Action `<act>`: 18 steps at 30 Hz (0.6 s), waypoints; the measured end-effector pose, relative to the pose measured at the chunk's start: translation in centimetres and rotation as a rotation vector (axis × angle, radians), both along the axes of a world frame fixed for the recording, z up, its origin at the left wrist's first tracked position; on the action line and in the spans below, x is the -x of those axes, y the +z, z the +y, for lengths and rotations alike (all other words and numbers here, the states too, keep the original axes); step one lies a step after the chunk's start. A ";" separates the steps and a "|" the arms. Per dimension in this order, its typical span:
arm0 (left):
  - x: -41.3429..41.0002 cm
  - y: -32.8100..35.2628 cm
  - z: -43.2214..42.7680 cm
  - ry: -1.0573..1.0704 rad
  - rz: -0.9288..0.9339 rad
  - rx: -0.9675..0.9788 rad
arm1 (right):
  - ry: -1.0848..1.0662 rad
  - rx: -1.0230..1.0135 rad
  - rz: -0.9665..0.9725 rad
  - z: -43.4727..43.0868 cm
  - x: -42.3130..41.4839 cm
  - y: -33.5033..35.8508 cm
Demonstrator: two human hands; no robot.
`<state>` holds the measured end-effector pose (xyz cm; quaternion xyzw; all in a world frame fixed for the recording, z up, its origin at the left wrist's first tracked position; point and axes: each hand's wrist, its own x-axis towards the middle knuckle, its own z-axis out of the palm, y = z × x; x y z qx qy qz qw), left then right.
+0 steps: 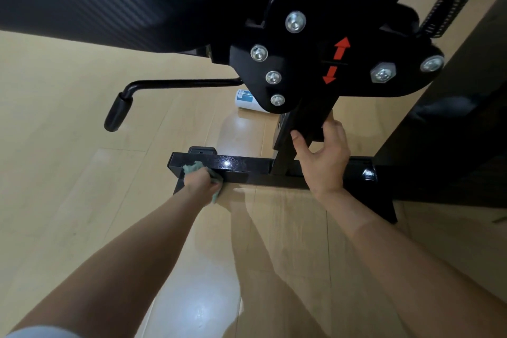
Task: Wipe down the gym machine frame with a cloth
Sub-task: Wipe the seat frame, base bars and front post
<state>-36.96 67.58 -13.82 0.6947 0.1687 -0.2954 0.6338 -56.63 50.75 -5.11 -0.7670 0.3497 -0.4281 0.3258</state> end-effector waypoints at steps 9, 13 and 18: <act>3.6 0.8 -5.3 -0.024 0.133 0.011 | 0.047 -0.047 -0.038 -0.3 0.3 0.2; 4.7 -2.0 -4.2 -0.067 0.137 0.027 | 0.118 -0.045 -0.010 -1.3 1.1 0.0; 4.4 -1.2 -3.4 0.166 0.265 0.287 | 0.176 -0.103 0.066 -3.2 2.0 0.1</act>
